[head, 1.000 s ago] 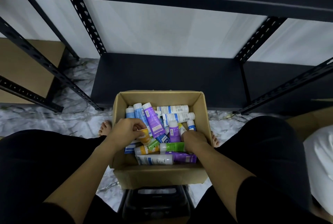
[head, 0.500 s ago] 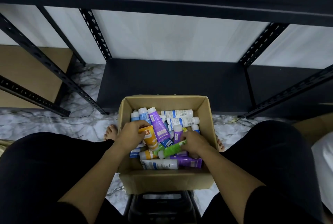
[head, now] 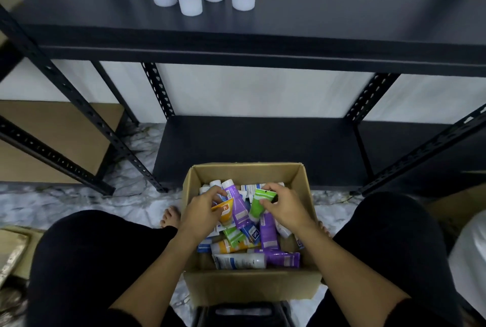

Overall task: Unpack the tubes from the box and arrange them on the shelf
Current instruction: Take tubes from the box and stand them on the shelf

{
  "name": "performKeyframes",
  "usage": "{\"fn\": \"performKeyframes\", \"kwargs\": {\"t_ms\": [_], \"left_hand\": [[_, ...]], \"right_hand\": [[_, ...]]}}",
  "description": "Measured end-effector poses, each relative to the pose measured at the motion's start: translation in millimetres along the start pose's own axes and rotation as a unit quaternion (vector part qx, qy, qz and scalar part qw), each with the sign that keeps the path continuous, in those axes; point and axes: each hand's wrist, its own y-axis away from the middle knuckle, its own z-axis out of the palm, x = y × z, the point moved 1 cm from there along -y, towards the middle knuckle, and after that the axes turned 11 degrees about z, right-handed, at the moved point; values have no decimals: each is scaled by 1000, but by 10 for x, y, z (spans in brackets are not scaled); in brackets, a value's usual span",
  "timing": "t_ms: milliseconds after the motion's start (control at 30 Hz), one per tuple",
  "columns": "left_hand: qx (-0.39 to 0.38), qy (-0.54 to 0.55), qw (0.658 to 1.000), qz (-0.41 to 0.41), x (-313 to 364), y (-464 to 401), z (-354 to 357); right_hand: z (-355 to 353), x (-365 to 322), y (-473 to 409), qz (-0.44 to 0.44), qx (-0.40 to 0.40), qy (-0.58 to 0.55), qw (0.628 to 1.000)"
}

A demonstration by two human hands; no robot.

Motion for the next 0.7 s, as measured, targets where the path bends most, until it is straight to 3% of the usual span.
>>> {"fn": "performKeyframes", "kwargs": {"t_ms": [267, 500, 700], "left_hand": [[88, -44, 991, 90, 497, 10, -613], [163, -140, 955, 204, 1234, -74, -1393], [215, -111, 936, 257, 1988, -172, -2062]], "right_hand": [[-503, -630, 173, -130, 111, 20, 985], [-1127, -1373, 377, -235, 181, -4, 955], [-1772, -2140, 568, -306, 246, -2, 920]]}}
